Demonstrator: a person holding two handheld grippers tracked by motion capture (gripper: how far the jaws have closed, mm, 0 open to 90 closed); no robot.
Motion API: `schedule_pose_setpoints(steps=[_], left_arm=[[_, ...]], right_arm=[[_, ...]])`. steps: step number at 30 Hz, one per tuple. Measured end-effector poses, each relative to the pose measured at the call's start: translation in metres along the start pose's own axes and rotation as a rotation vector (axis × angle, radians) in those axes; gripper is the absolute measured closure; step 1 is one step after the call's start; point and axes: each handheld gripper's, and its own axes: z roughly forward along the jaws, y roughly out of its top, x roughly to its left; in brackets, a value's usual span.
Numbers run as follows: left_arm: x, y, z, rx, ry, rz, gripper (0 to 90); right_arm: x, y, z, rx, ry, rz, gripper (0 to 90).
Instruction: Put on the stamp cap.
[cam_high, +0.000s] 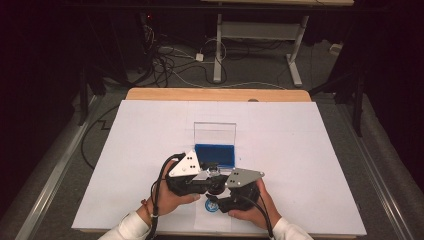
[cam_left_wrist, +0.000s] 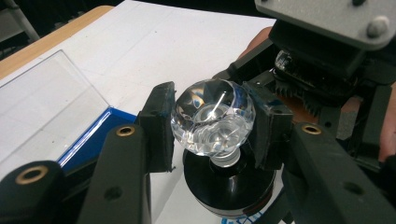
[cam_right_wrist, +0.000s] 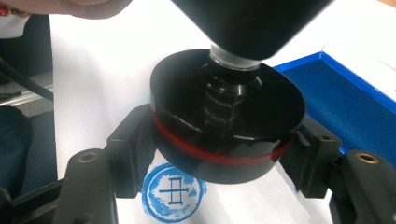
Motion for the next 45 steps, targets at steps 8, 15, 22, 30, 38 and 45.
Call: schedule_pose_setpoints(steps=[8,15,22,30,38,45], left_arm=[[0.001,0.001,-0.003,-0.005,0.011,0.003,55.1],[0.004,0.002,-0.009,-0.018,0.026,-0.001,55.1],[0.006,0.003,-0.015,-0.025,0.044,0.001,55.1],[0.009,0.002,-0.021,-0.026,0.064,0.003,55.1],[0.012,-0.001,-0.028,-0.019,0.085,0.002,55.1],[0.016,-0.004,-0.033,-0.013,0.105,-0.002,55.1]], right_arm=[[0.000,0.000,-0.002,-0.001,-0.004,-0.010,30.5],[0.001,-0.002,-0.001,0.011,-0.004,-0.007,29.2],[-0.001,-0.004,-0.004,0.014,-0.013,-0.014,28.9],[-0.008,-0.006,-0.015,-0.010,-0.064,-0.022,28.9],[-0.013,-0.007,-0.029,-0.030,-0.116,-0.039,28.9],[-0.018,-0.007,-0.046,-0.060,-0.165,-0.039,28.6]])
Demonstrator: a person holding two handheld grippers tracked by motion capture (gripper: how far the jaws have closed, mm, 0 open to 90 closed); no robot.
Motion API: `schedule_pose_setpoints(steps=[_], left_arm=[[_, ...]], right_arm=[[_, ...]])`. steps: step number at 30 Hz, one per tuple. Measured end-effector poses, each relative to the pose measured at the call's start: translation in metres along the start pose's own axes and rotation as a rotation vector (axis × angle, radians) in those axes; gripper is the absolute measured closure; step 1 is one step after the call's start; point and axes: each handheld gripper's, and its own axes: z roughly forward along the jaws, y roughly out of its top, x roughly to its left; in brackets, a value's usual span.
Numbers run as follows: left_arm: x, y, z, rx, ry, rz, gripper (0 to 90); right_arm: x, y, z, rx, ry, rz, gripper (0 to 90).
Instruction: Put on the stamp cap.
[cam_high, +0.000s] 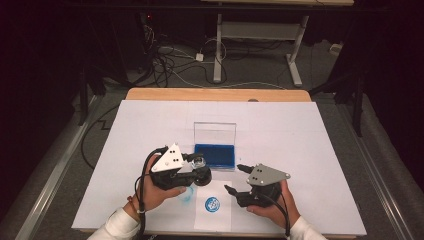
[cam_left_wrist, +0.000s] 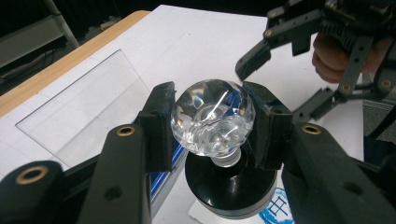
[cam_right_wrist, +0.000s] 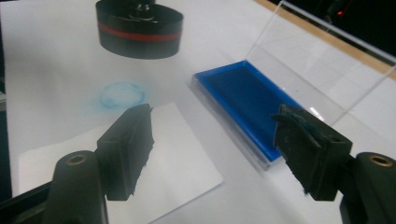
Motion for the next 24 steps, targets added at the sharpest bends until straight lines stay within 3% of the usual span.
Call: schedule_pose_setpoints(steps=[12,24], left_arm=[[0.007,-0.002,-0.007,0.003,0.030,0.000,55.1],[0.014,-0.003,-0.012,0.010,0.064,0.004,55.1]], right_arm=[[-0.011,-0.004,-0.018,-0.007,-0.103,-0.023,28.1],[-0.022,-0.019,-0.037,0.010,-0.190,0.011,25.8]])
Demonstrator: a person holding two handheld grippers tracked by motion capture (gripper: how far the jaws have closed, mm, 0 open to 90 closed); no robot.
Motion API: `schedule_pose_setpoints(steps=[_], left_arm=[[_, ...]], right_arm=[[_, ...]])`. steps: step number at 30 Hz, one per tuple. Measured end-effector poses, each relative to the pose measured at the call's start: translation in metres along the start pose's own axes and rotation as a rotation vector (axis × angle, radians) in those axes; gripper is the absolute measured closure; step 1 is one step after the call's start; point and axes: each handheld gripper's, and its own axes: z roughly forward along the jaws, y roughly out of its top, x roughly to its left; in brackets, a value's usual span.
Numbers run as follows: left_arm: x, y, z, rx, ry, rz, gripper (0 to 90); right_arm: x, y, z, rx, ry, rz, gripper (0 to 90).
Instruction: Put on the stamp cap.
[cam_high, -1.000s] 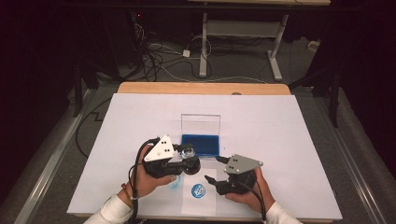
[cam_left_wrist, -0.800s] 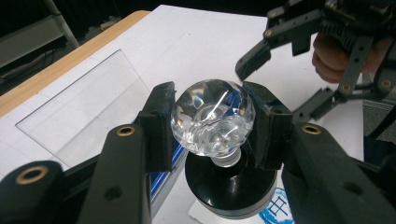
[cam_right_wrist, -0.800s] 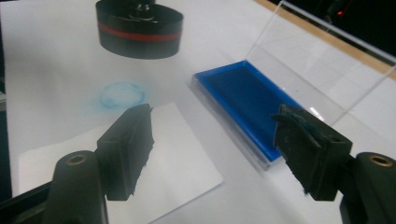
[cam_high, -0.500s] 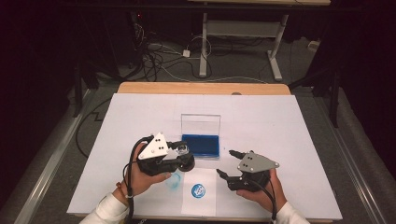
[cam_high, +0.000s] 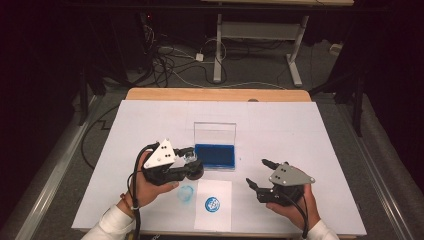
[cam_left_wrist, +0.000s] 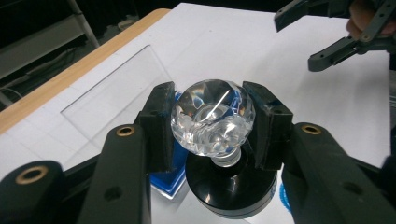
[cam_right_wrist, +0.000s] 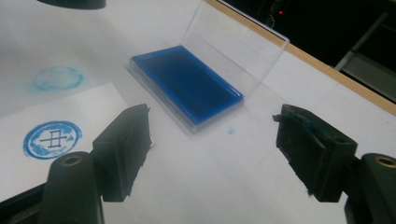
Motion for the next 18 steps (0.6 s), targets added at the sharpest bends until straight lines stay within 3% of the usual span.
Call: schedule_pose_setpoints(steps=[18], left_arm=[[0.017,-0.003,-0.011,-0.013,0.049,-0.026,55.1]], right_arm=[[-0.012,-0.022,-0.019,0.031,-0.049,0.052,24.5]])
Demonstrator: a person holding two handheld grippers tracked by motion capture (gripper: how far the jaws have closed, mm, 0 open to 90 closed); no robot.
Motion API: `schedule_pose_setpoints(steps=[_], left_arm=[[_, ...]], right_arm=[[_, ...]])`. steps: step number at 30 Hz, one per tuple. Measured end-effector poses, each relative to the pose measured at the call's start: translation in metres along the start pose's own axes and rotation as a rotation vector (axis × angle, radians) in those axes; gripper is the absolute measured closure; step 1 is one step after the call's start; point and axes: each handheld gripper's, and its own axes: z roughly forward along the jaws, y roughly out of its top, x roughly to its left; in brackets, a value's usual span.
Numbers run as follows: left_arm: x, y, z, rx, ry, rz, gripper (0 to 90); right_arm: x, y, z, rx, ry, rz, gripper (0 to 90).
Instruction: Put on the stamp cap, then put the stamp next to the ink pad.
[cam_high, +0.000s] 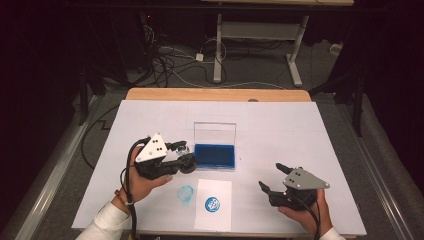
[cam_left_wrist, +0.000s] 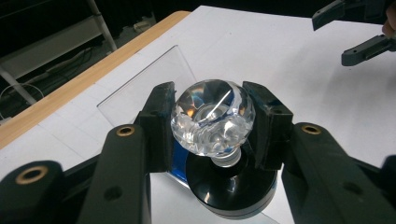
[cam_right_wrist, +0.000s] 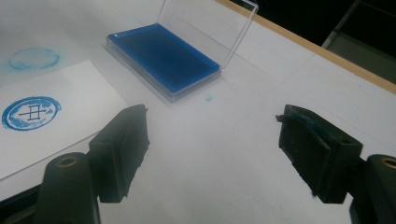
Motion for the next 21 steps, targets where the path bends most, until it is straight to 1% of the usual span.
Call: schedule_pose_setpoints(steps=[6,10,12,18,21], left_arm=[[0.004,-0.001,-0.002,0.004,0.018,-0.002,55.1],[0.007,-0.001,-0.003,0.003,0.031,-0.007,55.1],[0.010,-0.001,-0.003,0.002,0.032,-0.014,55.1],[0.015,-0.003,-0.003,0.017,0.060,-0.012,55.1],[0.019,-0.003,-0.002,0.019,0.063,-0.016,55.1]], right_arm=[[-0.002,-0.005,-0.005,0.004,-0.016,0.009,24.3],[-0.002,-0.006,-0.006,0.004,-0.020,0.002,24.3],[-0.002,-0.005,-0.006,0.003,-0.019,0.003,24.4],[-0.001,-0.006,-0.003,0.012,-0.011,-0.010,24.2],[-0.001,-0.005,-0.003,0.012,-0.005,-0.016,24.2]])
